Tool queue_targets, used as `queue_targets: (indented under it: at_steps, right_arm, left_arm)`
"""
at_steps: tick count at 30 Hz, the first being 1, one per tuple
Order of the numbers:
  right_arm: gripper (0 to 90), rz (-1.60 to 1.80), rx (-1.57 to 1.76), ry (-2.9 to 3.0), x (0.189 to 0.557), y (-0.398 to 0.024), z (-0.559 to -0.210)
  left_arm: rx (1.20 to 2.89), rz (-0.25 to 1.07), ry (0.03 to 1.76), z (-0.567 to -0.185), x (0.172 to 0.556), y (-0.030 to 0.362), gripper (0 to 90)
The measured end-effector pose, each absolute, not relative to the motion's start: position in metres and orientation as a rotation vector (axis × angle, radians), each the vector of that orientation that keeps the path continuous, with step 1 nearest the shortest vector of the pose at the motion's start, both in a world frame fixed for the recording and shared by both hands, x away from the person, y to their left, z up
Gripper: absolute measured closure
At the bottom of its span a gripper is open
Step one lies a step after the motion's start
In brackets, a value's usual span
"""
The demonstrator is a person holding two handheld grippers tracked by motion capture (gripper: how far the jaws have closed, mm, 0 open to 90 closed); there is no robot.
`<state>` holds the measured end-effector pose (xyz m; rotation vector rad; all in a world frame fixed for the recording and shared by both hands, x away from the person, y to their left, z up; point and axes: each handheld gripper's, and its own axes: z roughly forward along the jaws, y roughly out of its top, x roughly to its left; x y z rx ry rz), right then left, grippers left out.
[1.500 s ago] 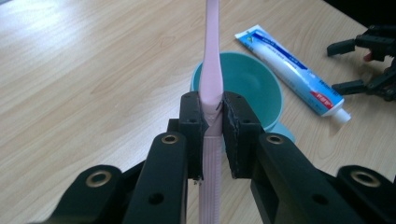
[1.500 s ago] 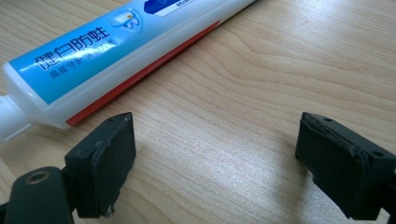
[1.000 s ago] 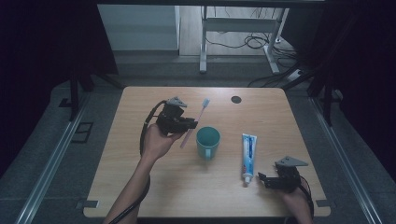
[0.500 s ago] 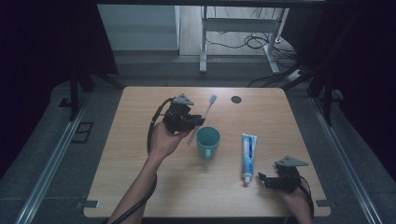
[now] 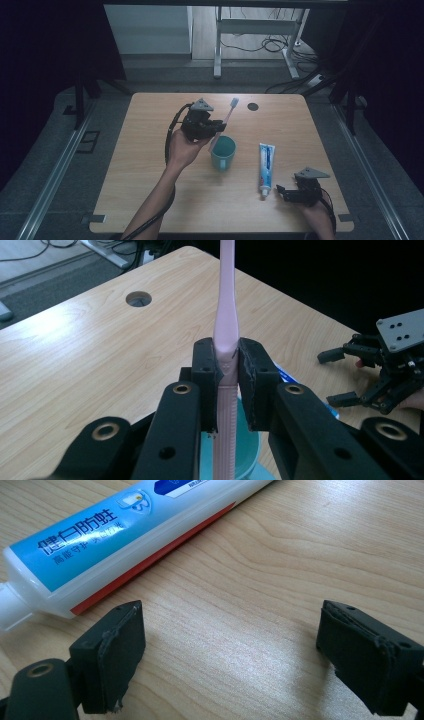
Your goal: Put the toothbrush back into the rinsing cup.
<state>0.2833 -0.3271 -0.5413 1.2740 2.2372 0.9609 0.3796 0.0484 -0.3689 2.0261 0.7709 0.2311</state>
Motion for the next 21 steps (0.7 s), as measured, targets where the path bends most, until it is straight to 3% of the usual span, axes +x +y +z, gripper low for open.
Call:
queue_targets:
  at_steps: [21]
  right_arm:
    - [12.1,0.961,1.277,2.240,0.283,-0.327,-0.541]
  left_arm:
    - [2.002,0.242,0.770,-0.388,0.384,0.035,78.9]
